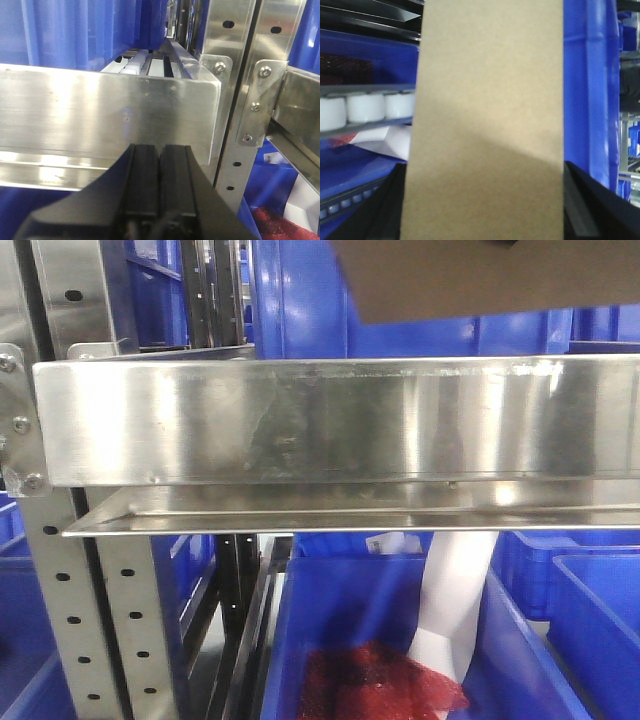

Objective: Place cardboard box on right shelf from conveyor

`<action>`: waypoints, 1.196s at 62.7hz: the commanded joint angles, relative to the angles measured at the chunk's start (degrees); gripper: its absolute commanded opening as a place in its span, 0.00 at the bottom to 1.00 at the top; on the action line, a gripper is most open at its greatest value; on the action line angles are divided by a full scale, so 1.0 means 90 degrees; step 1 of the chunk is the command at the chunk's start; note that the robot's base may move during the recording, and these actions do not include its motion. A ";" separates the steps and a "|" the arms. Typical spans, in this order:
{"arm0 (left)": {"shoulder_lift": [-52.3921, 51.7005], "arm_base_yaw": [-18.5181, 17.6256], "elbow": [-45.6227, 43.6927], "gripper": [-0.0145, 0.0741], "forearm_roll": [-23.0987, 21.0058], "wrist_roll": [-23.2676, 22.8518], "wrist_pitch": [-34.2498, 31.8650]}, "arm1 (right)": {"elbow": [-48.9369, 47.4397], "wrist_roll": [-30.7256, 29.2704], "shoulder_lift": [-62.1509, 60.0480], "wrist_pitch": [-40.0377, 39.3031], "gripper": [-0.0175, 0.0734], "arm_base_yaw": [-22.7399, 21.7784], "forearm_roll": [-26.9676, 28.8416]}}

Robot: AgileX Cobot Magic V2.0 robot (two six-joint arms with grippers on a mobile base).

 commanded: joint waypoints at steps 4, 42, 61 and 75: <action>-0.0083 0.0012 -0.0018 0.03 -0.0030 -0.0032 -0.0559 | -0.0249 -0.0079 -0.0036 -0.0883 0.44 -0.0015 -0.0085; -0.0083 0.0012 -0.0018 0.03 -0.0030 -0.0032 -0.0559 | -0.0249 0.0974 -0.0029 -0.0908 0.88 -0.0015 0.0172; -0.0083 0.0012 -0.0018 0.03 -0.0030 -0.0032 -0.0559 | -0.0249 0.1333 -0.0491 -0.0804 0.88 0.0183 0.0807; -0.0083 0.0012 -0.0018 0.03 -0.0030 -0.0032 -0.0559 | -0.0234 0.2606 -0.1078 -0.0108 0.88 0.0227 0.1192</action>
